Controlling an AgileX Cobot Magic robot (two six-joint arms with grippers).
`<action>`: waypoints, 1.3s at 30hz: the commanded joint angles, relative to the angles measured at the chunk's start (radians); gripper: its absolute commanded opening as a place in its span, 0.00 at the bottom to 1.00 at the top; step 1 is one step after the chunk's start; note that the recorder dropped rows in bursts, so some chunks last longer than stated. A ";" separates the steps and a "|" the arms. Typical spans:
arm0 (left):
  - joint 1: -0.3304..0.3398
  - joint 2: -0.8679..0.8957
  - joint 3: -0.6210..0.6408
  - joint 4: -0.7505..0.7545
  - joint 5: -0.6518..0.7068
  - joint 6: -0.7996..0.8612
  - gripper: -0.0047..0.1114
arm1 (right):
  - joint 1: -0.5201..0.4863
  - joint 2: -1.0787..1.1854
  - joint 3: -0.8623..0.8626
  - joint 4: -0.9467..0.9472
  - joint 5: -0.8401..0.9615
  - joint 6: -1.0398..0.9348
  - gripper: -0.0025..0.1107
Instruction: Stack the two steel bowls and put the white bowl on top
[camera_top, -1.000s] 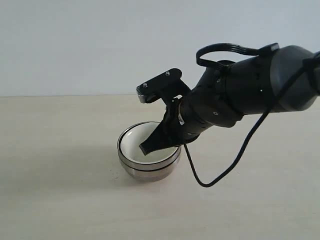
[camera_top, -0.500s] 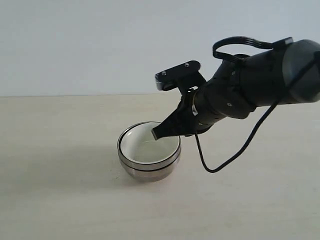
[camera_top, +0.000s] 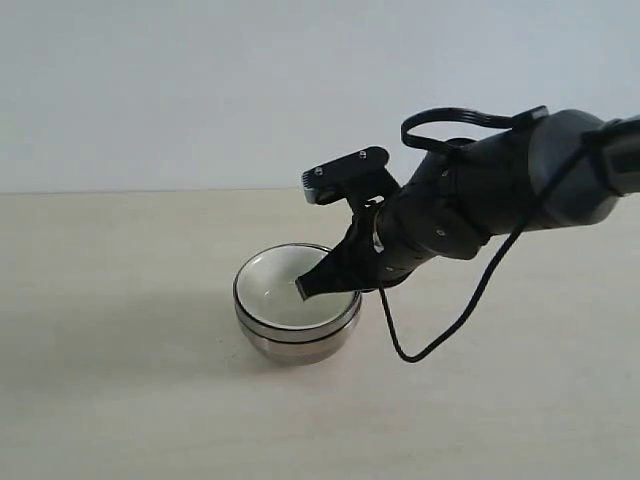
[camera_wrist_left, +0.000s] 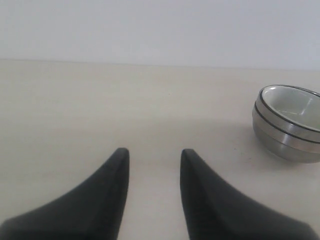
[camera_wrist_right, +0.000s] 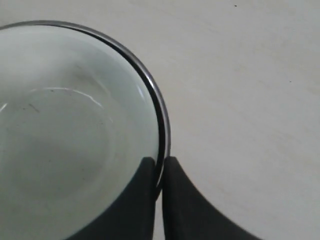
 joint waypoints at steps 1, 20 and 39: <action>0.003 -0.003 0.004 -0.001 0.001 0.005 0.32 | 0.002 -0.009 -0.001 0.003 -0.014 0.001 0.02; 0.003 -0.003 0.004 -0.001 0.001 0.005 0.32 | 0.120 -0.045 -0.001 0.066 -0.340 0.024 0.02; 0.003 -0.003 0.004 -0.001 0.001 0.005 0.32 | 0.118 0.155 -0.130 0.086 -0.397 0.020 0.02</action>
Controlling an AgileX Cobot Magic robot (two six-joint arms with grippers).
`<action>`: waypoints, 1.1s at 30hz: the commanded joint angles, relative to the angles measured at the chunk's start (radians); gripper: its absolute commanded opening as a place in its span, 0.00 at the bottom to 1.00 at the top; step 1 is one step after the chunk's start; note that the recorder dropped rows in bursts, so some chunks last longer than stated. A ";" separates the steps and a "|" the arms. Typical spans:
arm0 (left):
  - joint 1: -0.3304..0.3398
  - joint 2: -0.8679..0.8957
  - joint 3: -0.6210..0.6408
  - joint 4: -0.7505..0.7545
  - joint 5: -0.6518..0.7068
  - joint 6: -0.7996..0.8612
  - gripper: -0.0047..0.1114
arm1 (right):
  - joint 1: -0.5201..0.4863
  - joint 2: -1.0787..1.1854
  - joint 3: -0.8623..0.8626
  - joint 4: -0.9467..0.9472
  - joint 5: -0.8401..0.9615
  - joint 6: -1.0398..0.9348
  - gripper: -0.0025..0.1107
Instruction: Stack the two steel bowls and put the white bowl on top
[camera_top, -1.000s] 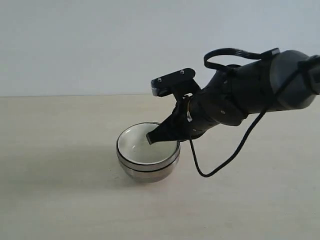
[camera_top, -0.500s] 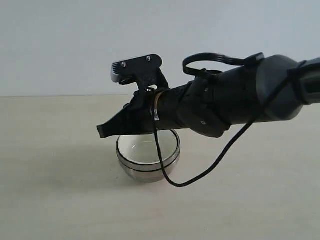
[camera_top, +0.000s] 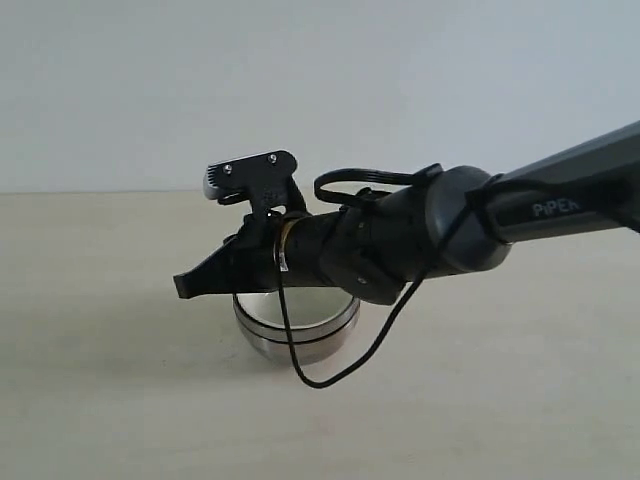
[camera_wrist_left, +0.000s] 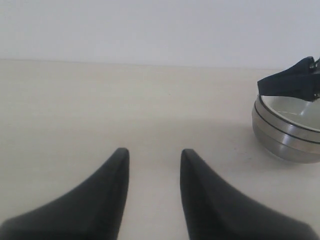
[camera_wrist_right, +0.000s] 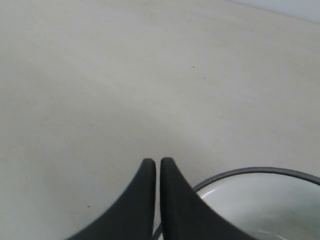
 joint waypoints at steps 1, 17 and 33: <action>0.003 -0.003 0.004 -0.001 0.001 0.005 0.32 | -0.002 0.010 -0.051 0.002 0.082 -0.012 0.02; 0.003 -0.003 0.004 -0.001 0.001 0.005 0.32 | -0.002 -0.059 -0.054 0.000 0.157 -0.030 0.02; 0.003 -0.003 0.004 -0.001 0.001 0.005 0.32 | -0.002 -0.789 0.319 -0.010 0.281 -0.154 0.02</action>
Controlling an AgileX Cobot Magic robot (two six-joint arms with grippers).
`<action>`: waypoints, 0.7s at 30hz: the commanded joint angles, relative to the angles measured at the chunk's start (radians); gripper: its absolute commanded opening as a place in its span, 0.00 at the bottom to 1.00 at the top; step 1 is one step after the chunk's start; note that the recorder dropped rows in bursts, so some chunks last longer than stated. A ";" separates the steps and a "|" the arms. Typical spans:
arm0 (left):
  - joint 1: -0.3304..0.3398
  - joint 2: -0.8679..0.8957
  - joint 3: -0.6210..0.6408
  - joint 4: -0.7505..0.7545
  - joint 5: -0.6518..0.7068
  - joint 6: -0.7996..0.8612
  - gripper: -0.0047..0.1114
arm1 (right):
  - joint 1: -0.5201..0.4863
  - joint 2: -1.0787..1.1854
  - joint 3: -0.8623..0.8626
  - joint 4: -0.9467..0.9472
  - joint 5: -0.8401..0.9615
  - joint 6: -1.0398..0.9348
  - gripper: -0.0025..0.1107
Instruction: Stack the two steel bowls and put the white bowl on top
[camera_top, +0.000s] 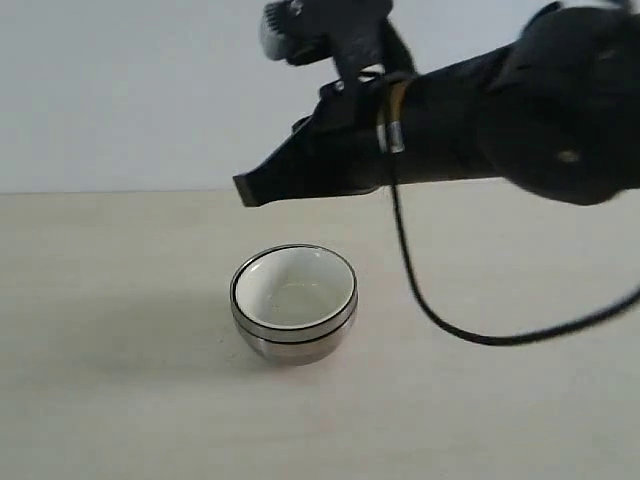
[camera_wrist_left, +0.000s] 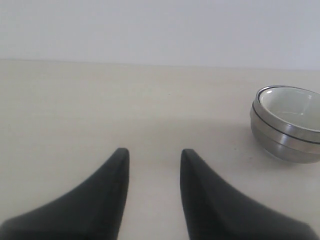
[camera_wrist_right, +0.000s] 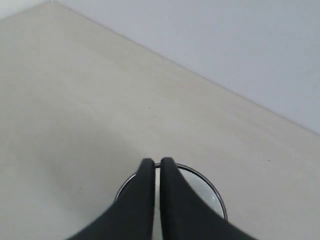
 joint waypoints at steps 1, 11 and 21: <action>0.003 -0.003 0.004 -0.001 0.001 0.005 0.32 | -0.002 -0.277 0.141 -0.010 -0.018 -0.010 0.02; 0.003 -0.003 0.004 -0.001 0.001 0.005 0.32 | -0.002 -0.986 0.337 -0.021 0.149 -0.007 0.02; 0.003 -0.003 0.004 -0.001 0.001 0.005 0.32 | -0.002 -1.436 0.344 -0.235 0.403 0.163 0.02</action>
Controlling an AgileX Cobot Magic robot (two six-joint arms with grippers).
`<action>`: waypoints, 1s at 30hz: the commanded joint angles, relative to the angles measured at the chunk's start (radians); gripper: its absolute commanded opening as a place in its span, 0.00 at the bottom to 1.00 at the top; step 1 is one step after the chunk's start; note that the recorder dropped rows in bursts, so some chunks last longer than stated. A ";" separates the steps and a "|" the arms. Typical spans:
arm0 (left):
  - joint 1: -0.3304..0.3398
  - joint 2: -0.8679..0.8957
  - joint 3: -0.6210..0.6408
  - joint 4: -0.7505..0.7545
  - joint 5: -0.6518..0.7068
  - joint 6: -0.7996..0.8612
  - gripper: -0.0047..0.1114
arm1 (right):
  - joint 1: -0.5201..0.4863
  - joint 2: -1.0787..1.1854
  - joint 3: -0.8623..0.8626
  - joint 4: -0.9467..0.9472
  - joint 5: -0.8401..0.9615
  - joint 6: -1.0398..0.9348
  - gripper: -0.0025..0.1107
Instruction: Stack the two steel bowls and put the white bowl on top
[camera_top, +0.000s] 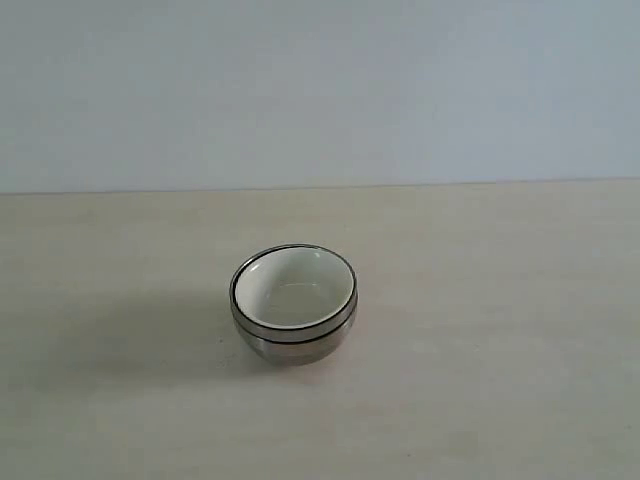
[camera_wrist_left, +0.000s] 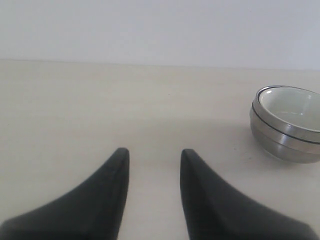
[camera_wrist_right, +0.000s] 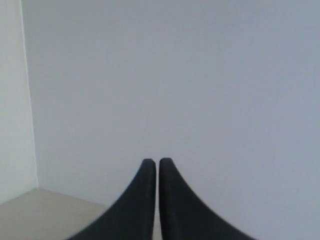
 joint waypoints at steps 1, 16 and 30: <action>0.003 -0.003 0.004 -0.001 0.001 0.005 0.32 | -0.002 -0.163 0.007 -0.106 0.098 0.094 0.02; 0.003 -0.003 0.004 -0.001 0.001 0.005 0.32 | -0.417 -0.174 0.076 0.055 0.061 0.005 0.02; 0.003 -0.003 0.004 -0.001 0.001 0.005 0.32 | -0.637 -0.174 0.254 0.140 -0.081 0.006 0.02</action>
